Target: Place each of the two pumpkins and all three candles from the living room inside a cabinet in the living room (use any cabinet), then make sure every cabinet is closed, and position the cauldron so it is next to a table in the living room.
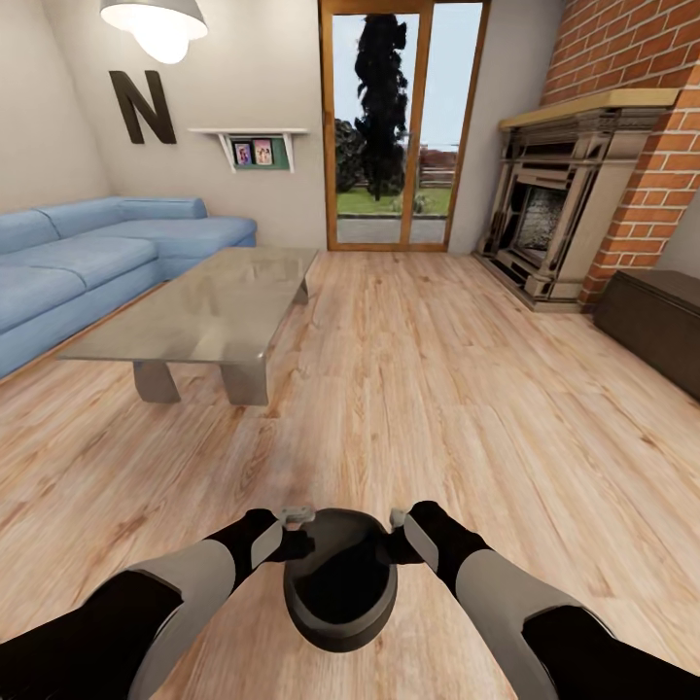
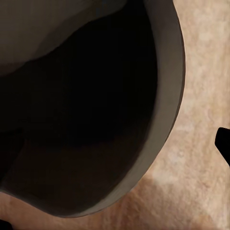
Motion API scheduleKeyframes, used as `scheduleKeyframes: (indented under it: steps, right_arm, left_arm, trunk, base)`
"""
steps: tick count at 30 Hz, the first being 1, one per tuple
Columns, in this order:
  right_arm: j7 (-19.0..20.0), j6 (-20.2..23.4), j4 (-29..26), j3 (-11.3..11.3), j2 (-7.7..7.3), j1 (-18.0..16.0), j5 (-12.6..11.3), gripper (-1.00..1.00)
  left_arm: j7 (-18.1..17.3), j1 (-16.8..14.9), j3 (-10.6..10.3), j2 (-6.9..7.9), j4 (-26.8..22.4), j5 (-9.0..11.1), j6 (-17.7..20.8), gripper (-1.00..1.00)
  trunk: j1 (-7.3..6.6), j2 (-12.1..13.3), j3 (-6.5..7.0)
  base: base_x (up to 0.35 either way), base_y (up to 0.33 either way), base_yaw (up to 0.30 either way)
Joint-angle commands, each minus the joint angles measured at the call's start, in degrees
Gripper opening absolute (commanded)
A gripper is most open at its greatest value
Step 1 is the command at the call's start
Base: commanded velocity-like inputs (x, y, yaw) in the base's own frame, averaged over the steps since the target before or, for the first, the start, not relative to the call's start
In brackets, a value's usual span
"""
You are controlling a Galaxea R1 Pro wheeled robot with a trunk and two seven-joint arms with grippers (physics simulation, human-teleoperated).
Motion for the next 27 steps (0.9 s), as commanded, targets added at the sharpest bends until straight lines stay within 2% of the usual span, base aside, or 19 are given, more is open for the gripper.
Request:
scheduleKeyframes:
  steps: [1, 6, 14, 20, 27]
  right_arm:
    - [0.0, 0.2, 0.0, 0.1, 0.0, 0.0, 0.0, 1.0]
    - [0.0, 0.0, 0.0, 0.2, 0.0, 0.0, 0.0, 1.0]
    - [0.0, -0.2, 0.0, 0.2, 0.0, 0.0, 0.0, 1.0]
    - [0.0, -0.3, 0.0, 2.0, 0.0, 0.0, 0.0, 1.0]
    - [0.0, -0.3, 0.0, 2.6, 0.0, 0.0, 0.0, 1.0]
  left_arm:
    - [0.3, 0.0, -0.4, 0.0, -0.1, 0.6, 0.3, 1.0]
    - [0.5, 0.0, -0.4, 0.0, -0.1, 0.6, 0.1, 1.0]
    - [0.5, 0.0, -0.4, 0.0, -0.1, 0.6, 0.1, 1.0]
    - [0.5, 0.0, -0.4, 0.0, -0.1, 0.6, 0.1, 1.0]
    - [0.5, 0.0, -0.4, 0.0, -0.1, 0.6, 0.1, 1.0]
  trunk:
    - [-0.01, 0.0, -0.05]
    - [-0.01, 0.0, -0.05]
    - [0.2, -0.1, -1.82]
    - [0.35, -0.2, -3.15]
    - [0.53, -0.3, -4.7]
  base:
    - [0.013, 0.0, 0.0]
    - [0.003, 0.0, 0.0]
    - [0.0, 0.0, 0.0]
    - [0.0, 0.0, 0.0]
    - [0.0, 0.0, 0.0]
